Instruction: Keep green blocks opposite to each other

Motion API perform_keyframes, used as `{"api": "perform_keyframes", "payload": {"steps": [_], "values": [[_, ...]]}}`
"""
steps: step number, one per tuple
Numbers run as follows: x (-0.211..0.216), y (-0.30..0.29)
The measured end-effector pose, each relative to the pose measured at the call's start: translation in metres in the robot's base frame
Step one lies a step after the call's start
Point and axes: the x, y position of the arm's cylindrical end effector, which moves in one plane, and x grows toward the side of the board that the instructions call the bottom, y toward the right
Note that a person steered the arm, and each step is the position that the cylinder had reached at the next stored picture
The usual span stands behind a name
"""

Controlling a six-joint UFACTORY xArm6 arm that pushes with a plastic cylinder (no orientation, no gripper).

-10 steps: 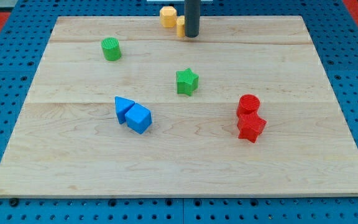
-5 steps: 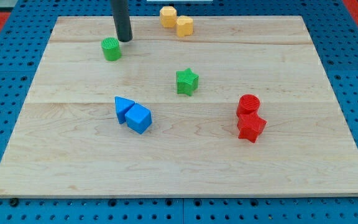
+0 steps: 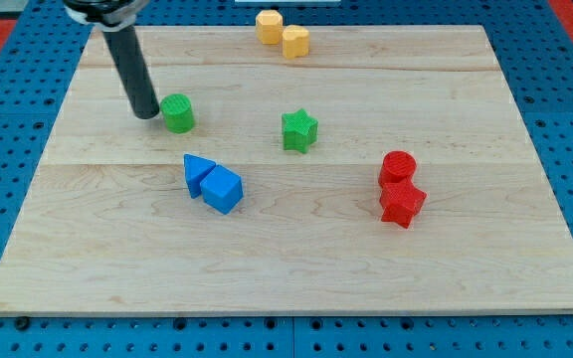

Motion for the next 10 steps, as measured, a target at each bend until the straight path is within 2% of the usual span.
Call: {"api": "perform_keyframes", "payload": {"steps": [1,2,3,4,5,6,7,8,9,10], "values": [[0.001,0.039],[0.031,0.069],[0.043,0.118],[0.041,0.127],[0.04,0.1],[0.033,0.131],[0.056,0.162],[0.056,0.187],[0.052,0.242],[0.08,0.317]]}}
